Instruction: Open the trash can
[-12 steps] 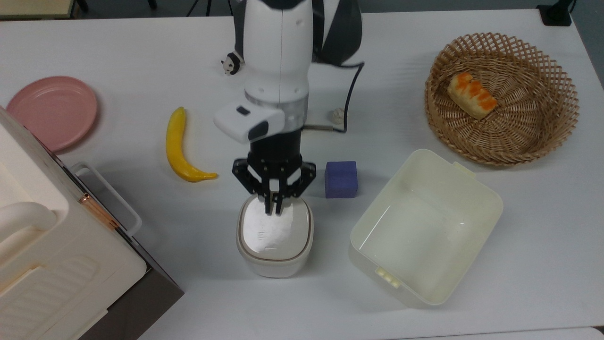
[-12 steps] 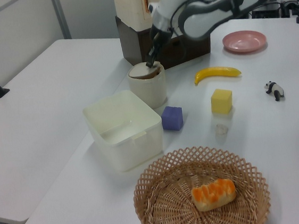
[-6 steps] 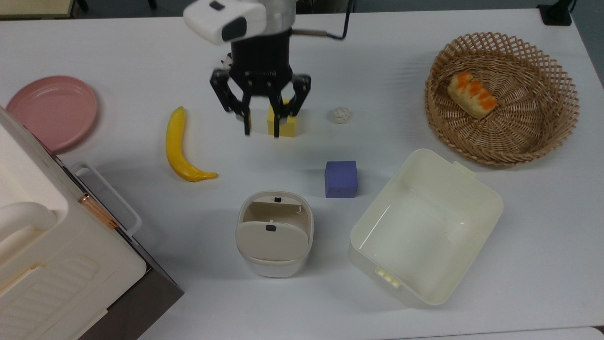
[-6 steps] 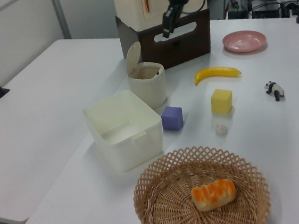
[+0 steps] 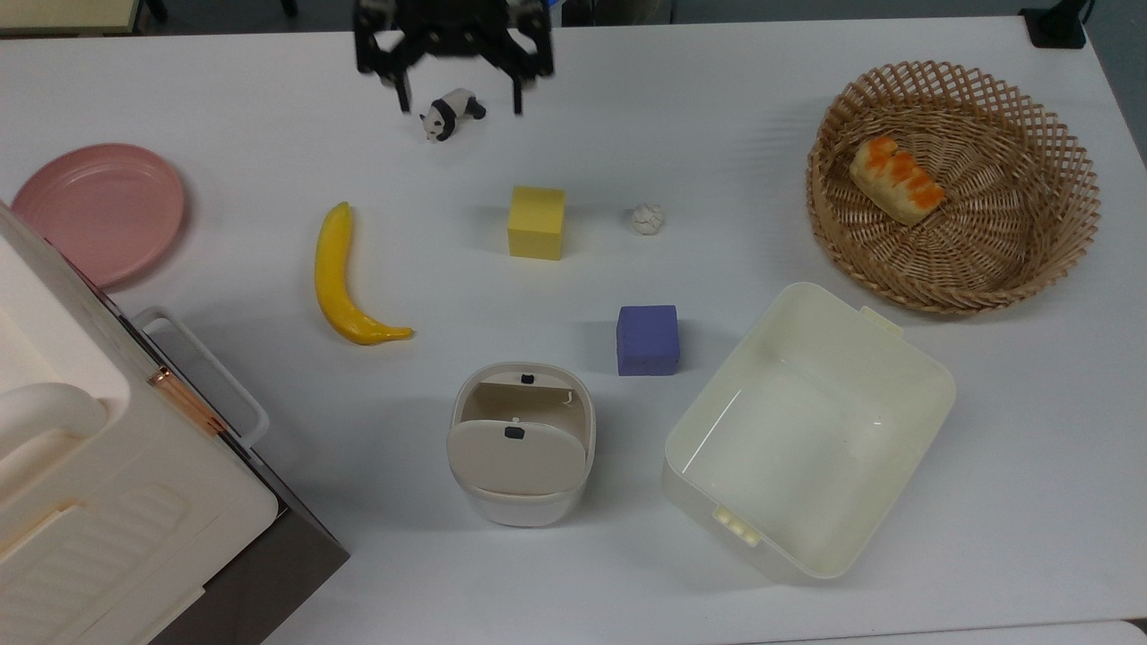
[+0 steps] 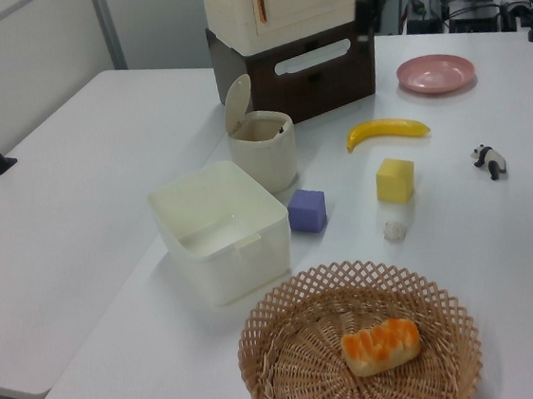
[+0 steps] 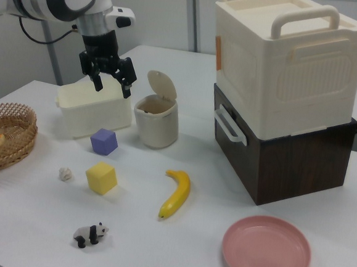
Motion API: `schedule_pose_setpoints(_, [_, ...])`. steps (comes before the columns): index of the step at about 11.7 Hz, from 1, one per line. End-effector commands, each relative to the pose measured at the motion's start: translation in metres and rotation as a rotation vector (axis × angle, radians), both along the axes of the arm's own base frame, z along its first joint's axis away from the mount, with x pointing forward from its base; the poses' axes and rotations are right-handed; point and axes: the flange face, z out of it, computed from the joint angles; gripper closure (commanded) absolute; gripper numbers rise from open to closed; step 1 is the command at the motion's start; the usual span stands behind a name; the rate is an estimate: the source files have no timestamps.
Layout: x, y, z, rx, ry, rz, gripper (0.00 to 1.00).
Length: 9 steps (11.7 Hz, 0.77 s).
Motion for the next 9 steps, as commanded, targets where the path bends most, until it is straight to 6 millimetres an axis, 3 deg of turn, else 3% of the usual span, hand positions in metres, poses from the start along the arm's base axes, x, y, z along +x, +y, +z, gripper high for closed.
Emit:
schedule_pose_setpoints(1, [-0.027,-0.013,0.001,-0.006,0.066,0.012,0.0])
schedule_pose_setpoints(9, [-0.029,-0.013,-0.009,-0.034,0.106,0.017,0.0])
